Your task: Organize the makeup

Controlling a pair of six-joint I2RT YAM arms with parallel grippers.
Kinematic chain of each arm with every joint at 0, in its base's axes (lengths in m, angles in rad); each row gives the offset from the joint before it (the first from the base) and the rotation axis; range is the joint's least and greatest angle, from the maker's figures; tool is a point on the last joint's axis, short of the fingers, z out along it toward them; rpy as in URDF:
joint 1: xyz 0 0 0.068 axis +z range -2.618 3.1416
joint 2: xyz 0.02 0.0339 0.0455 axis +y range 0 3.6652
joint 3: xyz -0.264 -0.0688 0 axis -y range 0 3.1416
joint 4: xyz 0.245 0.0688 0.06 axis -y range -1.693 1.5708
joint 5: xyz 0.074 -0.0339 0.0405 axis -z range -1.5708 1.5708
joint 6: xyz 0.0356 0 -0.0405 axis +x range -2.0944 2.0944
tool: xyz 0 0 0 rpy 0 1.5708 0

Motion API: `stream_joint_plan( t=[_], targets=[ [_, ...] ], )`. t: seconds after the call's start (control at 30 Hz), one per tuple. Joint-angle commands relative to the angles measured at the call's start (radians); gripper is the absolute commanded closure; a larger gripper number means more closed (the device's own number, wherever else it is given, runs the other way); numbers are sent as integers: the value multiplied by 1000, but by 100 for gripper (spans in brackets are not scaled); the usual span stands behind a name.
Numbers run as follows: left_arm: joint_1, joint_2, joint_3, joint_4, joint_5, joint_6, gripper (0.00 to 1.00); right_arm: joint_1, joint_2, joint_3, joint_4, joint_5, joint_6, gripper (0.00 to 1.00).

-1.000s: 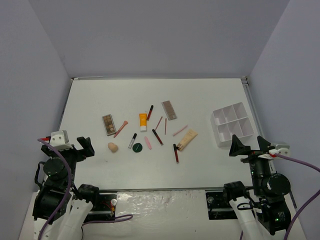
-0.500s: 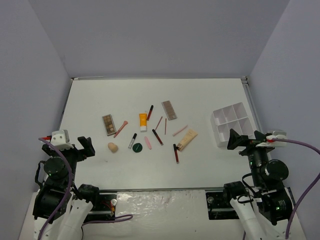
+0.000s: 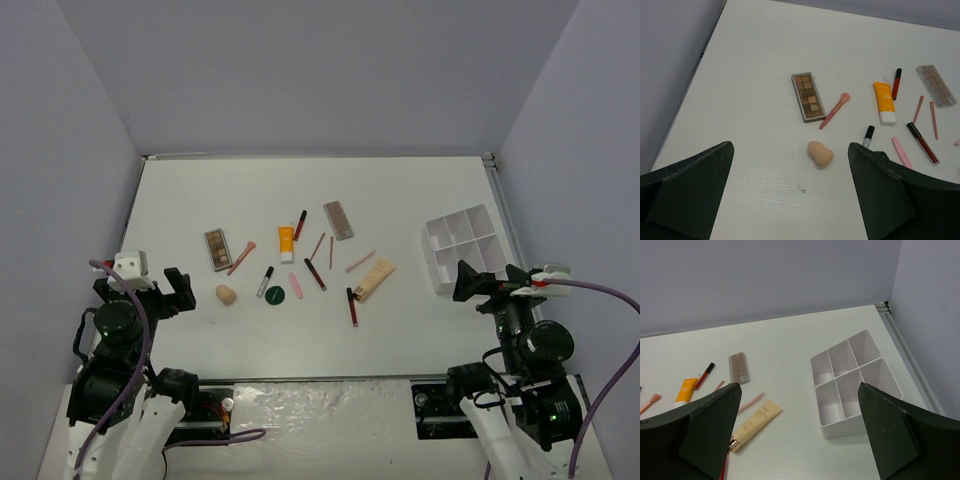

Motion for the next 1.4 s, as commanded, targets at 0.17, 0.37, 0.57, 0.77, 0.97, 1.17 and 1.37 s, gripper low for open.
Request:
stream_joint_plan(
  t=[0.17, 0.37, 0.57, 0.77, 0.97, 1.17, 1.37],
  targets=[
    [-5, 486, 324, -46, 310, -9, 3, 2, -19, -28, 105, -21, 23, 0],
    [-126, 772, 524, -76, 303, -4, 3, -4, -35, -33, 103, -25, 31, 0],
    [-423, 1030, 712, -91, 166, -55, 3, -7, -47, -37, 103, -19, 34, 0],
    [-658, 1245, 784, 44, 90, -116, 4, -7, -68, -41, 103, -6, 38, 0],
    [-760, 1487, 916, 70, 88, -155, 13, -8, -76, -44, 103, -4, 38, 0],
    [-800, 1682, 1034, 57, 84, -185, 20, -9, -85, -45, 103, 0, 36, 0],
    [-802, 1773, 1072, 42, 65, -185, 30, -9, -87, -46, 103, -3, 35, 0]
  ],
)
